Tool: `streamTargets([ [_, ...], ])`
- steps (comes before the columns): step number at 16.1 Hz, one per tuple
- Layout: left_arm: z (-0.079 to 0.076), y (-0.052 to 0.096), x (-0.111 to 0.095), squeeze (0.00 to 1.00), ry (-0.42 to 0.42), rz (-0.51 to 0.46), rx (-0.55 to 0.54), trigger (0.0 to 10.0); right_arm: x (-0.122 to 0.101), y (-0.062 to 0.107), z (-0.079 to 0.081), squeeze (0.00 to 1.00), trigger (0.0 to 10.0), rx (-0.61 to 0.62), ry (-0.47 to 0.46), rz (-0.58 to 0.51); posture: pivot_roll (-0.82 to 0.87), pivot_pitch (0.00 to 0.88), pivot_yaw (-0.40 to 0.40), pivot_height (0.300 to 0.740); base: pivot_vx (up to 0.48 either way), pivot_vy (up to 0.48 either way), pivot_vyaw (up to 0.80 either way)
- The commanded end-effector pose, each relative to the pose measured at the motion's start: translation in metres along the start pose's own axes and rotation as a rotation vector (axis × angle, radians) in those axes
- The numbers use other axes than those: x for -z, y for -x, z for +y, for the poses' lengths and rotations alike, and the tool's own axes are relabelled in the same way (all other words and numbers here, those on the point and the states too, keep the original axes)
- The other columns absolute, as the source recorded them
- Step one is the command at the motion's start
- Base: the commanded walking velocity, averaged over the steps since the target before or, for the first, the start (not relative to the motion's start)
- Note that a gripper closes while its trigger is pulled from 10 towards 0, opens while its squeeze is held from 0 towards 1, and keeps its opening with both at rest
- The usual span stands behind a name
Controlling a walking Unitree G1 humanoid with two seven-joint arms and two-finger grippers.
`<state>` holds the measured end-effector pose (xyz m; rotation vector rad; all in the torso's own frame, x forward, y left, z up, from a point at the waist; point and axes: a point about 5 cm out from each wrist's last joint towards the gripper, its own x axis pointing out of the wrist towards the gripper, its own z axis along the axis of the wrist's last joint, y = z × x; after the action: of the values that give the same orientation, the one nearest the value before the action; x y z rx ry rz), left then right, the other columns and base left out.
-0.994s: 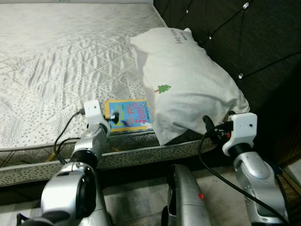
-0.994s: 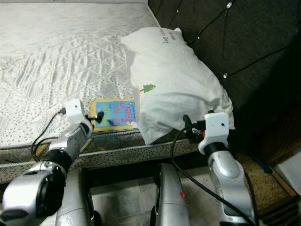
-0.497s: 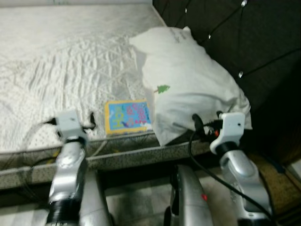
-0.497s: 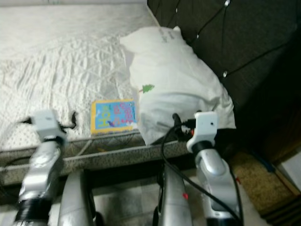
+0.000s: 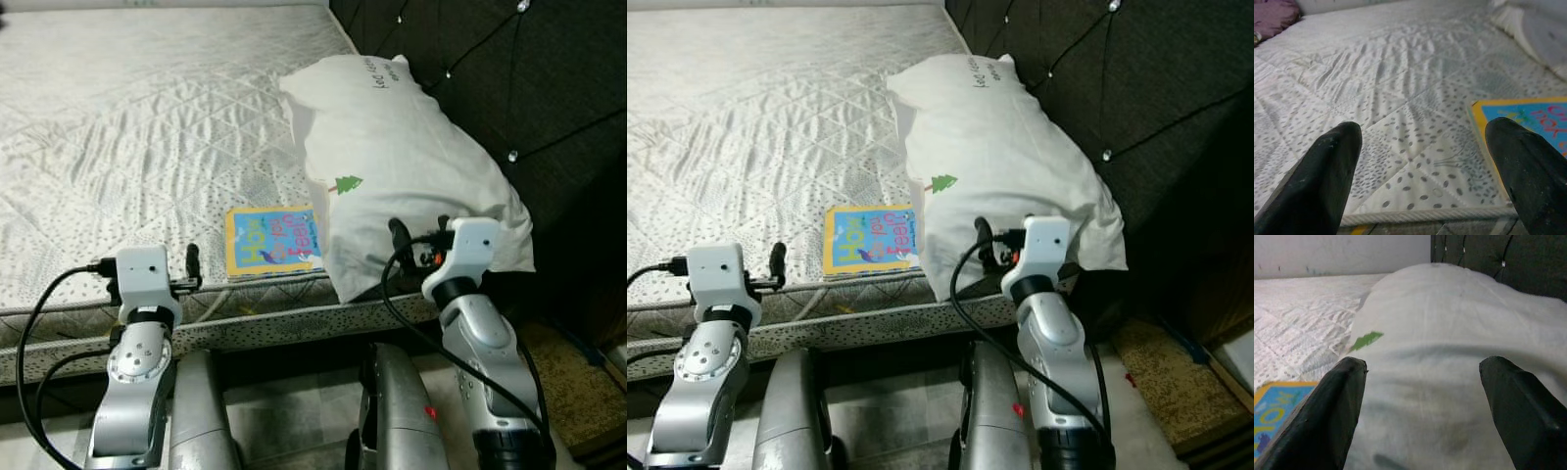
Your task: Clean up the room
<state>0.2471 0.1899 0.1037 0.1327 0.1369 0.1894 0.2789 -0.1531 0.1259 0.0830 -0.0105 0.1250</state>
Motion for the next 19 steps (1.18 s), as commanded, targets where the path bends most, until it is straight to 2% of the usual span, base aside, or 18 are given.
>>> streamTargets([
  [1, 0.002, -0.002, -0.004, 0.00, -0.029, -0.003, 0.009, 10.0, -0.002, -0.002, -0.006, 0.00, 10.0, 0.027, -0.004, -0.010, 0.03, 0.000, -0.021, 0.577, 0.000, 0.000, 0.00],
  [3, 0.002, -0.004, -0.008, 0.00, -0.064, -0.040, 0.009, 10.0, -0.005, -0.002, -0.007, 0.00, 10.0, 0.033, 0.001, -0.022, 0.03, 0.000, -0.018, 0.597, 0.000, 0.000, 0.00],
  [7, -0.004, -0.005, -0.015, 0.00, -0.079, -0.074, 0.062, 10.0, -0.009, -0.006, -0.010, 0.00, 10.0, 0.034, 0.007, -0.038, 0.02, 0.000, -0.014, 0.642, 0.000, 0.000, 0.00],
  [10, -0.009, -0.006, -0.016, 0.00, -0.019, -0.083, 0.110, 10.0, -0.015, -0.007, -0.014, 0.00, 10.0, 0.043, 0.027, -0.056, 0.01, 0.000, -0.006, 0.682, 0.000, 0.000, 0.00],
  [11, -0.011, -0.006, -0.017, 0.00, -0.016, -0.099, 0.123, 10.0, -0.015, -0.007, -0.016, 0.00, 10.0, 0.048, 0.031, -0.056, 0.01, 0.000, -0.007, 0.692, 0.000, 0.000, 0.00],
  [12, -0.015, -0.006, -0.018, 0.00, -0.047, -0.138, 0.132, 10.0, -0.014, -0.005, -0.017, 0.00, 10.0, 0.051, 0.033, -0.050, 0.01, 0.000, -0.008, 0.707, 0.000, 0.000, 0.00],
  [14, -0.022, -0.005, -0.018, 0.00, 0.035, -0.104, 0.151, 10.0, -0.013, -0.005, -0.017, 0.00, 10.0, 0.052, 0.037, -0.048, 0.01, 0.000, -0.009, 0.727, 0.000, 0.000, 0.00],
  [15, -0.025, -0.004, -0.019, 0.00, 0.009, -0.122, 0.154, 10.0, -0.014, -0.005, -0.017, 0.00, 10.0, 0.052, 0.039, -0.048, 0.00, 0.000, -0.008, 0.737, 0.000, 0.000, 0.00],
  [19, -0.029, -0.003, -0.017, 0.00, 0.031, -0.110, 0.172, 10.0, -0.012, -0.003, -0.018, 0.00, 10.0, 0.055, 0.048, -0.040, 0.00, 0.000, -0.011, 0.740, 0.000, 0.000, 0.00],
])
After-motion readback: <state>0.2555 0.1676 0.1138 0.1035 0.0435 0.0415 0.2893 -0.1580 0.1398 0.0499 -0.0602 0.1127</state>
